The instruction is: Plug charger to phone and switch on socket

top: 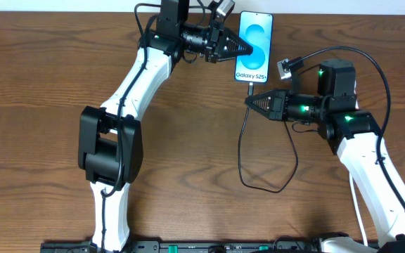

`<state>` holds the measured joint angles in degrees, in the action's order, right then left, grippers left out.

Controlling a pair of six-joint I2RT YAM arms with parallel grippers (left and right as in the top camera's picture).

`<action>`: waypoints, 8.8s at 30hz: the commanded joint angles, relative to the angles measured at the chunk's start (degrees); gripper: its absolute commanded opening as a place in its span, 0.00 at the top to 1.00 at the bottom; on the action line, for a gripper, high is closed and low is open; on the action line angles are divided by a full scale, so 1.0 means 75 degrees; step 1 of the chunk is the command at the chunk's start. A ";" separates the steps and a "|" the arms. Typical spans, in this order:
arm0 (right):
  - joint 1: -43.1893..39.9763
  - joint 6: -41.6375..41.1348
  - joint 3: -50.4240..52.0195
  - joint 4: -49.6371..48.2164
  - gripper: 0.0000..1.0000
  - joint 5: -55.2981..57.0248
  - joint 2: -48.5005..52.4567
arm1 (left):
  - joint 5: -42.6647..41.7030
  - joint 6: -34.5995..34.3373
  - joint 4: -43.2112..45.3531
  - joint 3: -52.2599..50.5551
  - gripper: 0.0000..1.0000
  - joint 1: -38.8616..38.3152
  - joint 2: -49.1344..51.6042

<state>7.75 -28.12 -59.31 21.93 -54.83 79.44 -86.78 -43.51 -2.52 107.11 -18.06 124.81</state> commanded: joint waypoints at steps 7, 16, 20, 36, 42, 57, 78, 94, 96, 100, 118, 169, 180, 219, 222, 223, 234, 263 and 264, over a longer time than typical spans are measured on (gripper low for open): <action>0.0029 -0.0079 -0.0204 -0.0050 0.99 -0.0338 0.0047 | -0.0396 0.0015 0.0131 0.0242 0.93 0.0012 -0.0364; 0.0026 -0.0079 -0.0204 -0.0117 0.99 -0.0341 0.0297 | -0.0428 -0.0067 0.0236 0.0242 0.93 0.0012 -0.0370; 0.0020 -0.0149 -0.0204 -0.0446 0.99 -0.0527 0.0294 | -0.0431 -0.0061 0.0242 0.0242 0.93 0.0012 -0.0370; 0.0020 -0.0213 -0.0204 -0.0210 0.99 -0.0542 0.0294 | -0.0076 -0.0096 0.0688 0.0242 0.93 0.0245 -0.0367; 0.0020 -0.0213 -0.0204 -0.0277 0.99 -0.0539 0.0294 | -0.0175 -0.0096 0.0691 0.0242 0.93 0.0248 -0.0367; 0.0079 -0.0280 -0.0207 -0.0463 0.99 -0.0437 0.0297 | -0.0178 -0.0277 0.0638 0.0242 0.93 0.0160 -0.0367; 0.0079 -0.0484 -0.0204 -0.0670 0.99 -0.0364 0.0297 | -0.0341 -0.0265 0.0644 0.0242 0.93 0.0163 -0.0367; 0.0079 -0.0539 -0.0204 -0.0670 0.99 -0.0364 0.0297 | -0.0344 -0.0265 0.0644 0.0242 0.93 0.0050 -0.0367; 0.0079 -0.0539 -0.0207 -0.0670 0.99 -0.0364 0.0297 | -0.0344 -0.0265 0.0644 0.0242 0.93 0.0047 -0.0367; 0.0070 -0.0539 -0.0207 -0.0670 0.99 -0.0367 0.0297 | -0.0341 -0.0265 0.0644 0.0242 0.93 0.0050 -0.0367; 0.0058 -0.0530 -0.0204 -0.0667 0.99 -0.0568 0.0297 | -0.0338 -0.0262 0.0729 0.0242 0.93 0.0134 -0.0367; 0.0020 -0.0417 -0.0204 -0.0670 0.99 -0.0507 0.0297 | -0.0431 -0.0300 0.0720 0.0242 0.93 0.0111 -0.0367; 0.0015 -0.0425 -0.0204 -0.0781 0.99 -0.0504 0.0297 | -0.0431 -0.0300 0.0720 0.0242 0.93 0.0111 -0.0367; 0.0009 -0.0930 -0.0207 -0.1186 0.35 -0.0020 0.0297 | -0.0283 -0.0294 0.0694 0.0233 0.92 0.0122 -0.0367; 0.0009 -0.0871 -0.0207 -0.1148 0.10 -0.0023 0.0297 | 0.0070 -0.0297 0.0691 0.0163 0.93 0.0146 -0.0364; 0.0009 -0.0813 -0.0204 -0.1107 0.01 -0.0017 0.0297 | 0.0192 -0.0297 0.0691 0.0117 0.93 0.0157 -0.0364; 0.0009 0.0146 -0.0204 0.0717 0.01 0.1437 0.0297 | 0.1577 0.1087 -0.0790 -0.0644 0.93 0.0236 -0.0143; 0.0023 0.0927 -0.0055 0.1918 0.01 0.2600 0.0312 | 0.3850 0.3456 -0.3369 -0.2736 0.93 0.0029 -0.0064; 0.0023 0.0892 -0.0052 0.1920 0.01 0.2669 0.0312 | 0.4022 0.3459 -0.3378 -0.2760 0.93 0.0000 -0.0064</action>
<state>7.75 -22.24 -59.86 36.21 -35.99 81.38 -57.41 -19.49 -28.12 86.52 -17.30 124.75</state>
